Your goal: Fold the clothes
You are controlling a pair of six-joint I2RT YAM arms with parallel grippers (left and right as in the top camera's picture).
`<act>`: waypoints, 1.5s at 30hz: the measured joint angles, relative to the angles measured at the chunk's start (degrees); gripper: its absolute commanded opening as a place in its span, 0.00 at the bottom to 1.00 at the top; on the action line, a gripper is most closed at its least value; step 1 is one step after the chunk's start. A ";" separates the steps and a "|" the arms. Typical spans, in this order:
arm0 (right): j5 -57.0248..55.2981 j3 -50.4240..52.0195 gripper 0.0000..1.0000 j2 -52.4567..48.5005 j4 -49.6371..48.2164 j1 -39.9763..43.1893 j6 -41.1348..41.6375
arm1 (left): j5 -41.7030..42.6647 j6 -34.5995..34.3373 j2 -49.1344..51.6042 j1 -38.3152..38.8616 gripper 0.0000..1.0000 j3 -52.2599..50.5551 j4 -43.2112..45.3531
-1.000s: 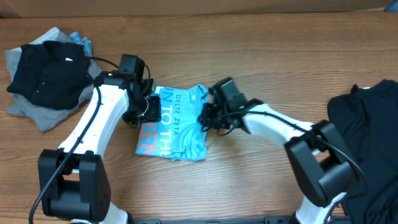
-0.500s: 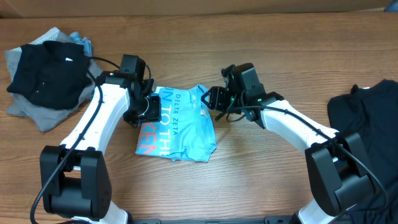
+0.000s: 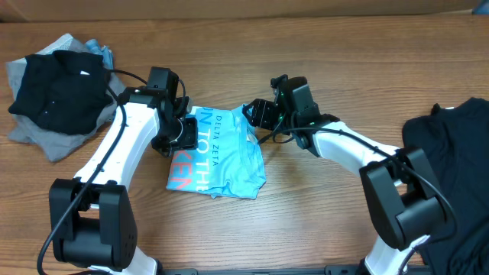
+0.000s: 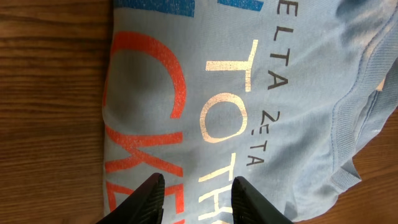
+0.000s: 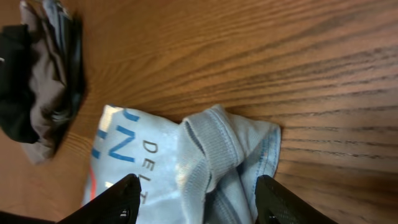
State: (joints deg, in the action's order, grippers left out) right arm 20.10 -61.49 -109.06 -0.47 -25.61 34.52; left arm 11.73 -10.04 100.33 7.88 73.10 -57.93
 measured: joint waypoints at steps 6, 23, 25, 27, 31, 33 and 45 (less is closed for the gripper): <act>-2.21 0.00 0.36 -3.34 -1.36 -1.70 0.04 | 0.00 0.00 0.02 0.00 0.38 0.00 -0.39; 8.20 -0.04 0.45 -1.36 5.38 7.34 0.28 | 0.02 0.02 0.09 0.00 0.40 0.00 -0.37; 9.03 -0.04 0.46 -0.48 7.41 8.24 0.24 | 0.00 0.02 0.09 0.00 0.41 0.00 -0.37; 9.88 -0.04 0.44 -0.09 8.87 8.81 -0.02 | 0.00 0.02 0.09 0.00 0.41 0.00 -0.37; 11.23 -0.04 0.51 -0.07 8.57 9.20 -0.44 | 0.00 0.02 0.09 0.00 0.41 0.00 -0.37; 11.47 -0.04 0.48 -0.07 8.15 9.29 -0.90 | 0.00 0.00 0.09 0.00 0.38 0.00 -0.39; 14.69 -0.02 0.45 2.56 25.81 9.40 -4.87 | 1.27 0.81 0.09 -0.87 0.29 0.00 -4.24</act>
State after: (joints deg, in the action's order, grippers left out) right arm 34.79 -61.52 -106.50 25.34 -16.21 29.65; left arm 12.99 -9.23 100.42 7.01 73.10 -62.17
